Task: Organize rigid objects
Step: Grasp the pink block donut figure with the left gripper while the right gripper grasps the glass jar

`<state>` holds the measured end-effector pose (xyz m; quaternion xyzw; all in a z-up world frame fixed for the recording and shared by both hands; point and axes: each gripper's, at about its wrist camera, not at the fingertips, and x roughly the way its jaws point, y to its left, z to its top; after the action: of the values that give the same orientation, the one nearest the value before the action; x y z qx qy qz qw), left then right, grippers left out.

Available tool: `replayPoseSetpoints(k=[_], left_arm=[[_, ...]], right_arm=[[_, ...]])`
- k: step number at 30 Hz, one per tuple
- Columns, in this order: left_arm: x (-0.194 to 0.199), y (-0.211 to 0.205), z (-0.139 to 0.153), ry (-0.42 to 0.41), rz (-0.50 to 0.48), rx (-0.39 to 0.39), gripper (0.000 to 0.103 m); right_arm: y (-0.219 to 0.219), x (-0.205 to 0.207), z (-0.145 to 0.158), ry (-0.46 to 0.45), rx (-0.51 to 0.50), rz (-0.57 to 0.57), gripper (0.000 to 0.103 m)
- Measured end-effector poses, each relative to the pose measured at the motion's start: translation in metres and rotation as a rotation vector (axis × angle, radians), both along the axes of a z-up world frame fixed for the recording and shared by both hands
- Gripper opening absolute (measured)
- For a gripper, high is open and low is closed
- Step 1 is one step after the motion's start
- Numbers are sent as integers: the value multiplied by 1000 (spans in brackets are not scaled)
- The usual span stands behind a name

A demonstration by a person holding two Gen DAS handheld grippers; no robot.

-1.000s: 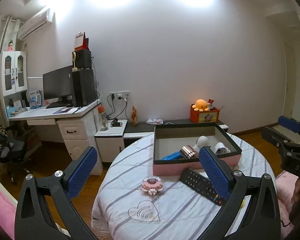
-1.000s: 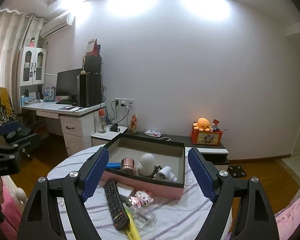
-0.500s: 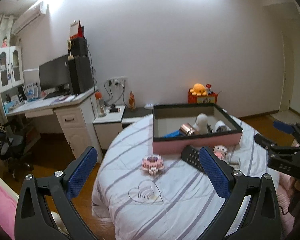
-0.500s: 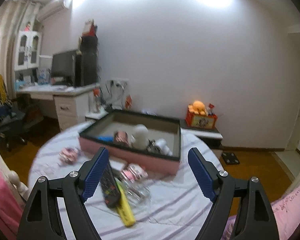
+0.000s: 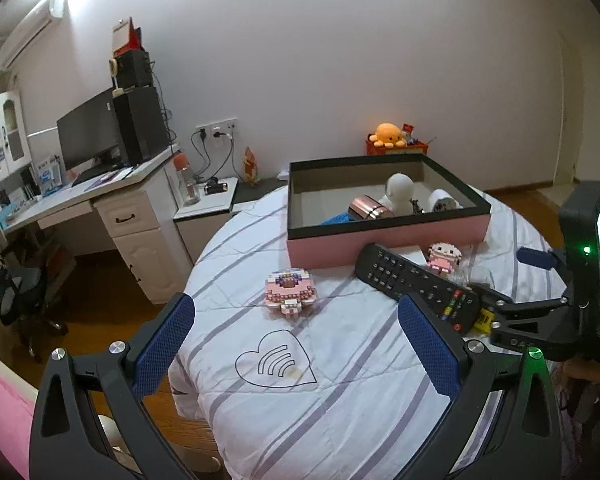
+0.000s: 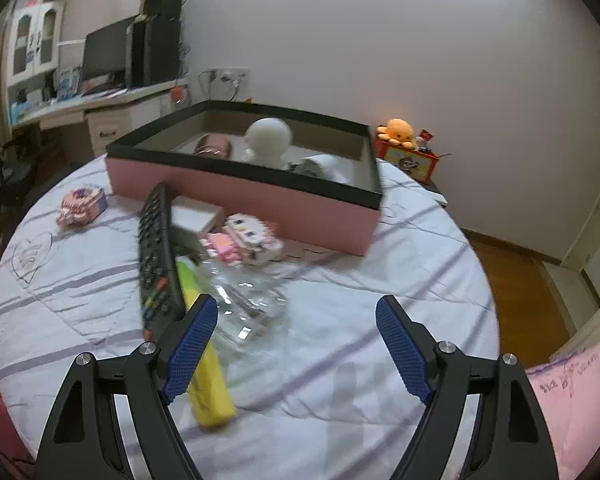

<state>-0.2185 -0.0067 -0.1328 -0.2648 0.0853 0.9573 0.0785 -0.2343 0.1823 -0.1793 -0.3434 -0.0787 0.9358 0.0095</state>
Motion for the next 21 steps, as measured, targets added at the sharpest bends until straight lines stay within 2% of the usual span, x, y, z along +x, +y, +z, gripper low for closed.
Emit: replayPoseSetpoints(k=[7,11,14,21], left_arm=[[-5,5,-7,-33,-6,-29,103],[-6,8,-11,-45,-18,-35,103],[-8,13,-13,-54,-28,-46,103],[-11,18,-15,-61,-39,-56,103]], right_arm=[[-31,3,2,0,-36,124,83],[-19,-4,-1,-21,-43,61,83],[-1,-12,-9,-78,-130,27,83],[5,-25,-15,-162,-224,83,83]])
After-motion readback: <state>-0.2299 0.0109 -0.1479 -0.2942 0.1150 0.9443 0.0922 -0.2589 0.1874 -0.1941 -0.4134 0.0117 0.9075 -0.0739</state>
